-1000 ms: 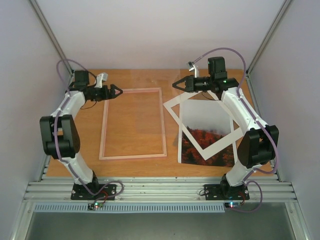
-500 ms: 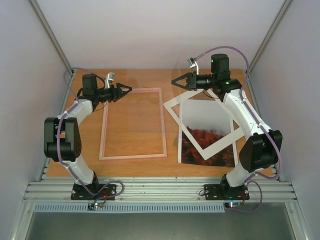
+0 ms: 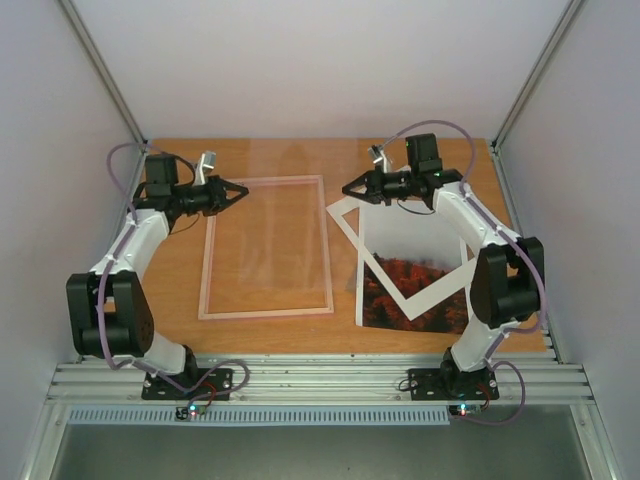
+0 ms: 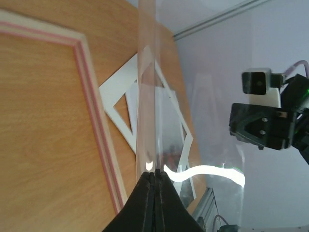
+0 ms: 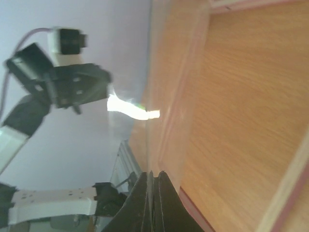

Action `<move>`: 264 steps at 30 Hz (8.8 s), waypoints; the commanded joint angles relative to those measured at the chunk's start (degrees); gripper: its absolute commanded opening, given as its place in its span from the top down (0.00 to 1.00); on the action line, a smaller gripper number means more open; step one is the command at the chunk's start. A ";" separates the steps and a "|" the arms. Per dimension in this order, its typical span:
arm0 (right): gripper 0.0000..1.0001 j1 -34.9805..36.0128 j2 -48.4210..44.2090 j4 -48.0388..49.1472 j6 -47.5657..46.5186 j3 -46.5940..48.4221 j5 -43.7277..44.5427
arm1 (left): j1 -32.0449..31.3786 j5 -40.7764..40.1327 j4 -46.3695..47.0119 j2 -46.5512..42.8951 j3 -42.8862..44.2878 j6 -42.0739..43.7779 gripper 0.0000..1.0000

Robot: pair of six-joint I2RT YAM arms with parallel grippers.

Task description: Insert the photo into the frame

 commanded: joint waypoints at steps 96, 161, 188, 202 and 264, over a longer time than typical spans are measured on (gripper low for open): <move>0.81 4.48 27.99 -6.60 -8.69 7.36 13.38 | 0.07 -19.59 -13.21 20.26 3.52 17.36 1.00; 0.89 7.10 29.02 -9.14 -9.31 7.92 16.91 | 2.11 -24.50 -11.07 18.95 1.46 21.06 1.00; 0.92 8.24 28.08 -9.34 -6.98 6.39 21.87 | 2.24 -27.52 -11.80 17.71 0.86 19.87 0.99; 0.93 8.22 28.55 -9.84 -7.35 6.59 22.58 | 2.32 -28.57 -12.09 18.00 0.27 19.90 1.00; 0.93 9.75 28.69 -10.45 -7.92 8.44 22.81 | -10.40 -59.12 -24.70 11.12 4.65 20.28 0.01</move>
